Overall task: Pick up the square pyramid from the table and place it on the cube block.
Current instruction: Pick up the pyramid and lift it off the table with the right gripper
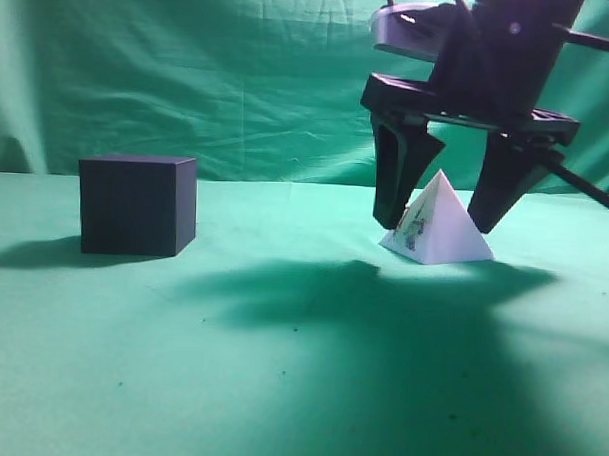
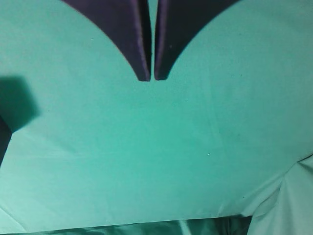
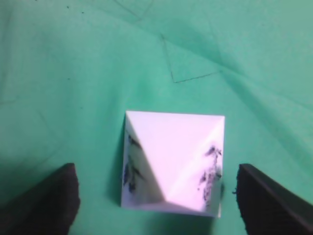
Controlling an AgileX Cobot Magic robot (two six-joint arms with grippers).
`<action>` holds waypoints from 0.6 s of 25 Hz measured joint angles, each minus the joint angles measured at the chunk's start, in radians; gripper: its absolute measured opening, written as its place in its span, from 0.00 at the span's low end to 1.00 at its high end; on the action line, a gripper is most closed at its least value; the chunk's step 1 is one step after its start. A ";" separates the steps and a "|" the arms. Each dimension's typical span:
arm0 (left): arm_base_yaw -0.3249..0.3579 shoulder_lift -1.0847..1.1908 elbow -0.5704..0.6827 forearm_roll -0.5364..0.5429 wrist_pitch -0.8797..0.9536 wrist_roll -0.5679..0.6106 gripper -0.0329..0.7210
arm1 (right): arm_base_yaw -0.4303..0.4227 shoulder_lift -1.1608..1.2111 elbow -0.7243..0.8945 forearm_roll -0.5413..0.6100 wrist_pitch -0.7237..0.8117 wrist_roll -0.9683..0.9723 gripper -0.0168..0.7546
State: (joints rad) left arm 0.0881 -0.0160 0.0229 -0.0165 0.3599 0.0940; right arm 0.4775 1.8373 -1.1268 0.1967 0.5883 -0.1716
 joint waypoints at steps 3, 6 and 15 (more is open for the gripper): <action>0.000 0.000 0.000 0.000 0.000 0.000 0.04 | 0.000 0.026 -0.004 0.000 -0.009 0.000 0.79; 0.000 0.000 0.000 0.000 0.000 0.000 0.04 | 0.000 0.047 -0.008 -0.004 -0.013 0.000 0.75; 0.000 0.000 0.000 0.000 0.000 0.000 0.04 | -0.001 0.051 -0.109 -0.032 0.096 0.005 0.49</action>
State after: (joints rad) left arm 0.0881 -0.0160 0.0229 -0.0165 0.3599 0.0940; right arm 0.4761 1.8887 -1.2359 0.1643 0.6838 -0.1669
